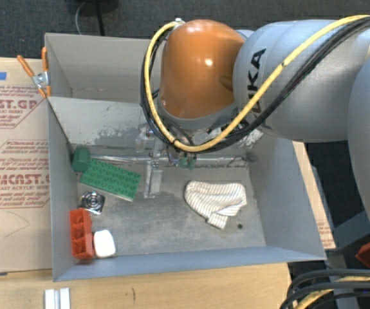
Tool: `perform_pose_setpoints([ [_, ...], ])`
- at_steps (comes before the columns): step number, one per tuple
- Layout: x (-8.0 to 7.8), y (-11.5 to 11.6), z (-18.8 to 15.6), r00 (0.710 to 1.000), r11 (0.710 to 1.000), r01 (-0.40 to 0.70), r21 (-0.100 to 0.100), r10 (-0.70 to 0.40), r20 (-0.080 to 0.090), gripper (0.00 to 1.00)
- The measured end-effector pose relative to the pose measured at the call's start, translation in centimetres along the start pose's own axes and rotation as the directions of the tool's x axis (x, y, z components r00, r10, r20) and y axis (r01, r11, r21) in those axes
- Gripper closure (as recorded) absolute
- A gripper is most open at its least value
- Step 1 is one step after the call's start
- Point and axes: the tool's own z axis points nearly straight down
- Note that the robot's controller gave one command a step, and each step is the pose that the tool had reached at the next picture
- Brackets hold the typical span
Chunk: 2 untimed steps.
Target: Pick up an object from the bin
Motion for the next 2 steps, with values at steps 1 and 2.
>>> perform_pose_setpoints([
  [1, -0.2, -0.1, -0.5, 1.0, 1.0, -0.002, -0.001, 0.002, 0.008, 0.0],
  [2, -0.7, 1.3, 4.7, 0.999, 0.999, 0.038, -0.002, -0.038, 0.011, 0.0],
])
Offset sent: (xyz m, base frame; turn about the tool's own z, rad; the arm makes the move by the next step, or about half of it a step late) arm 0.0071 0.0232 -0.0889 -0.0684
